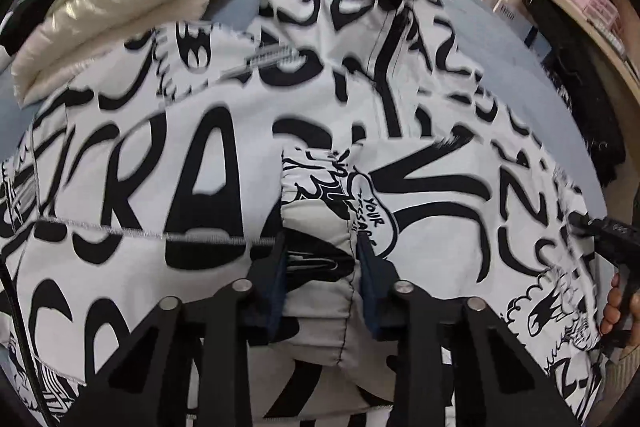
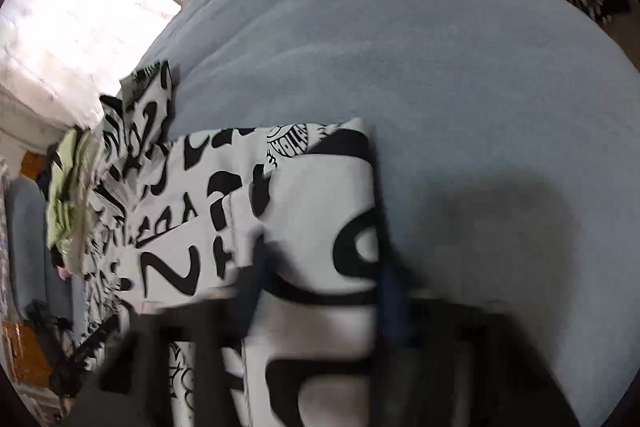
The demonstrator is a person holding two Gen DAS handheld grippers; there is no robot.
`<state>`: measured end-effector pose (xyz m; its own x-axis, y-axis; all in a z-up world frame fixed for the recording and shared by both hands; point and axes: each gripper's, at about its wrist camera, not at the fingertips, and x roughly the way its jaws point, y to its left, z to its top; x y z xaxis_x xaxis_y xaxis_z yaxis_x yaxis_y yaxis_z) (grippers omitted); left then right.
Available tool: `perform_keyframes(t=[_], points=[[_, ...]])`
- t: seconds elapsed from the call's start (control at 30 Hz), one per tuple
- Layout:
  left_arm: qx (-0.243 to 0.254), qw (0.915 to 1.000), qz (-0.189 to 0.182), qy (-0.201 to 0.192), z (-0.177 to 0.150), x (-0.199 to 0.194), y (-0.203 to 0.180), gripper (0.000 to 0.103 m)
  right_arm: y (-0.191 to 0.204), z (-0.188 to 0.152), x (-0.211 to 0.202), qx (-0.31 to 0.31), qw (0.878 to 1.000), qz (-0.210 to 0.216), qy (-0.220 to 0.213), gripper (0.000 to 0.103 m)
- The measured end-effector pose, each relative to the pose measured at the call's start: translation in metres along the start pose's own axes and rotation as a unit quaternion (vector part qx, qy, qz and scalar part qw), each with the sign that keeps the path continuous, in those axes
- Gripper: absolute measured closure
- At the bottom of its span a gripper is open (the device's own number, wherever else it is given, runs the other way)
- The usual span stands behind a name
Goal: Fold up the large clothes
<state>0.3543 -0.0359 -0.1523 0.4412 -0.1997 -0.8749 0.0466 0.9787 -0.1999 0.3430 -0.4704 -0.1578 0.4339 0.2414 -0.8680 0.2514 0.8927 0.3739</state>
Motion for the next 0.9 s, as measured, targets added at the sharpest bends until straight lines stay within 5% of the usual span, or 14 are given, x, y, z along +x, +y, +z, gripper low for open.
perform_keyframes(t=[0.13, 0.27, 0.33, 0.4, 0.47, 0.57, 0.77, 0.83, 0.9], points=[[0.026, 0.9985, 0.016, -0.044, 0.001, -0.006, -0.01, 0.076, 0.012, 0.009, -0.027, -0.037, 0.995, -0.026, -0.093, 0.099], [0.032, 0.9985, 0.043, -0.01, -0.003, 0.018, -0.013, 0.069, -0.003, 0.006, 0.002, -0.023, 0.998, -0.054, -0.027, 0.094], [0.026, 0.999, 0.035, -0.005, -0.003, 0.015, -0.012, 0.052, -0.009, 0.002, -0.009, -0.001, 1.0, -0.026, -0.012, 0.09], [0.021, 0.9996, 0.005, 0.017, -0.005, 0.01, -0.008, 0.043, -0.012, -0.006, -0.023, 0.009, 1.0, 0.008, 0.006, 0.07], [0.024, 0.9994, 0.001, 0.024, -0.009, 0.004, -0.004, 0.043, -0.01, -0.023, -0.043, -0.002, 1.0, 0.026, 0.012, 0.058], [0.029, 0.999, 0.0, 0.032, -0.019, -0.002, 0.003, 0.043, -0.006, -0.059, -0.068, -0.033, 0.999, 0.027, 0.027, 0.054], [0.006, 0.9996, -0.006, 0.027, -0.035, -0.005, 0.007, 0.045, -0.005, -0.116, -0.071, -0.055, 0.996, 0.029, 0.065, 0.053], [0.011, 0.9996, -0.001, 0.027, -0.039, -0.006, -0.002, 0.061, -0.002, -0.123, -0.069, -0.061, 0.997, 0.018, 0.05, 0.053], [0.032, 0.9992, 0.023, 0.006, -0.041, -0.014, -0.013, 0.069, 0.003, -0.125, -0.077, -0.077, 0.996, 0.009, 0.038, 0.081]])
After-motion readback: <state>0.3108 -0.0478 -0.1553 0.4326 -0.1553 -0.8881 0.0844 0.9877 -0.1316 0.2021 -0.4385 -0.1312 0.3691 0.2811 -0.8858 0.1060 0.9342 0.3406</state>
